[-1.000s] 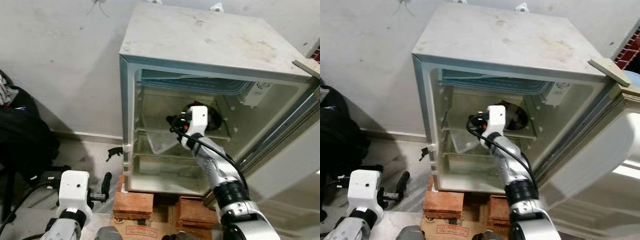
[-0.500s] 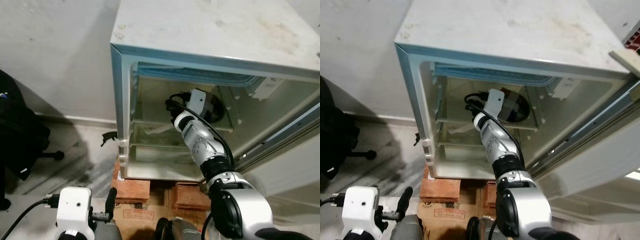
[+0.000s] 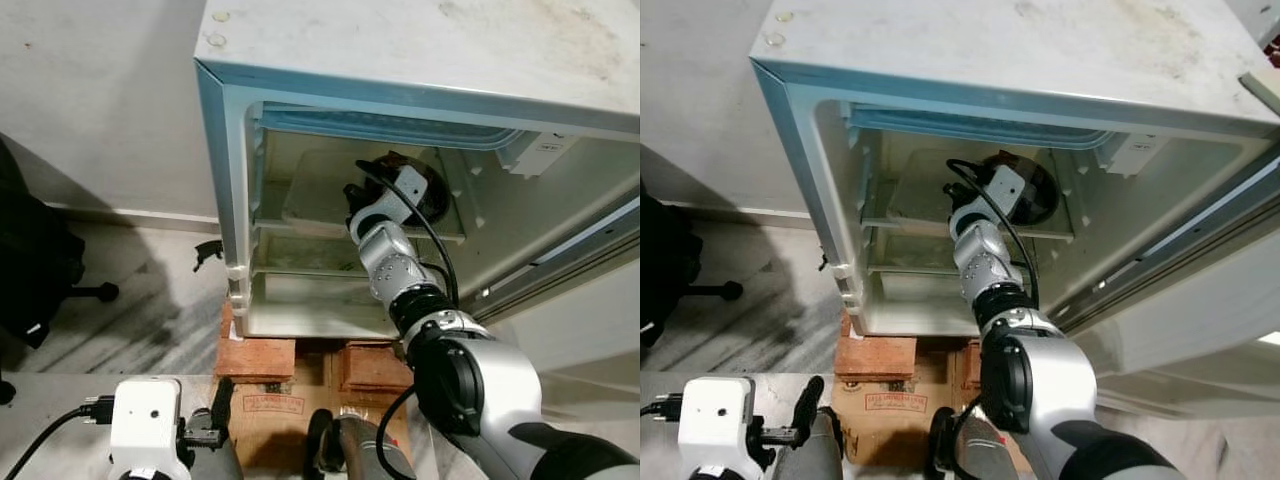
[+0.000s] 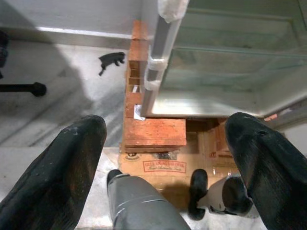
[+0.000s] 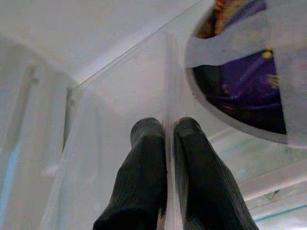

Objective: Restocking fridge

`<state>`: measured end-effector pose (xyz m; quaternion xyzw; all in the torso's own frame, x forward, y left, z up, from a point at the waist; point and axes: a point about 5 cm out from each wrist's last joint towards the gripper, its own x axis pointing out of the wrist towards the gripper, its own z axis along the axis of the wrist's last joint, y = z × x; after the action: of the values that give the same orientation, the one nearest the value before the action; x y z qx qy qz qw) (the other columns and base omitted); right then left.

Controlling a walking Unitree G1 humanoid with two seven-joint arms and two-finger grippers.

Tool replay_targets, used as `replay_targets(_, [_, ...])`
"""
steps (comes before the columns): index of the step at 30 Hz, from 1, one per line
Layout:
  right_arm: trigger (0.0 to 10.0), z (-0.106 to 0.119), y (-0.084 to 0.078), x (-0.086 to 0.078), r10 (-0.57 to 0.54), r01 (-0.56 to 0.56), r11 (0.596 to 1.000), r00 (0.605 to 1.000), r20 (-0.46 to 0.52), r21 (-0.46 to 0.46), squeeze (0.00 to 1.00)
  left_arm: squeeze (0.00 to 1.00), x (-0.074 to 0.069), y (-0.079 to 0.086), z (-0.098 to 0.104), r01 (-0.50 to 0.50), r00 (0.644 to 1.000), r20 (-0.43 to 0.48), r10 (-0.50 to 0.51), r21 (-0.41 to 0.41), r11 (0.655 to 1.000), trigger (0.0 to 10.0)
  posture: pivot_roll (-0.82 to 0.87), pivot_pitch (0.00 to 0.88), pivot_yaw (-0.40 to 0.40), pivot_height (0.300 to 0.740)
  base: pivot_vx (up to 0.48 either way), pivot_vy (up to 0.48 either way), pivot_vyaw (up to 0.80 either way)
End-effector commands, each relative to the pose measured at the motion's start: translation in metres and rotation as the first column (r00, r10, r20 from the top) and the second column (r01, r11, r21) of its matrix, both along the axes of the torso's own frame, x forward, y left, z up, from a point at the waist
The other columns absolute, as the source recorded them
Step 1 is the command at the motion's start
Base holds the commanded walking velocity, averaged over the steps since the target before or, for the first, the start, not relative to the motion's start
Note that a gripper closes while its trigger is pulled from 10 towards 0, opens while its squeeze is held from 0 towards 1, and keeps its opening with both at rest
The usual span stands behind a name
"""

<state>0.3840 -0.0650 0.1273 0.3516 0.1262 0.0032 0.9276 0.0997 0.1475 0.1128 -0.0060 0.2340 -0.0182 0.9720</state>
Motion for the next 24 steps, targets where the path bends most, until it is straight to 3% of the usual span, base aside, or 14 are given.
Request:
replay_targets(1, [10.0, -0.009, 0.022, -0.008, 0.019, -0.015, 0.998, 0.997, -0.072, 0.067, 0.22, 0.00, -0.003, -0.002, 0.002, -0.006, 1.000, -0.010, 0.006, 0.000, 1.000, 10.0, 0.32, 0.273, -0.162, 0.740, 0.000, 0.000, 0.00])
replay_targets(2, [10.0, -0.009, 0.025, -0.009, 0.024, -0.019, 0.997, 0.997, -0.073, 0.076, 1.00, 0.00, -0.003, -0.002, 0.002, -0.008, 1.000, -0.010, 0.008, 0.000, 1.000, 10.0, 0.32, 0.272, -0.165, 0.740, 0.000, 0.000, 0.00])
replay_targets(7, [10.0, -0.010, 0.035, -0.012, 0.053, -0.045, 0.994, 0.996, -0.078, 0.103, 1.00, 0.00, -0.003, -0.004, 0.001, -0.017, 1.000, -0.013, 0.017, -0.004, 1.000, 10.0, 0.32, 0.271, -0.175, 0.740, 0.000, 0.000, 0.00])
replay_targets(17, [10.0, -0.005, 0.039, -0.011, 0.112, -0.109, 0.987, 0.993, -0.020, 0.120, 1.00, 0.00, -0.001, -0.005, -0.001, -0.027, 1.000, -0.016, 0.027, -0.011, 1.000, 10.0, 0.30, 0.261, -0.182, 0.740, 0.000, 0.000, 0.00])
replay_targets(24, [10.0, 0.018, 0.040, -0.003, 0.181, -0.194, 0.977, 0.974, 0.134, 0.087, 1.00, 0.00, 0.011, -0.003, -0.005, -0.025, 1.000, 0.004, 0.025, -0.008, 1.000, 10.0, 0.29, 0.225, -0.181, 0.740, 0.000, 0.000, 0.00])
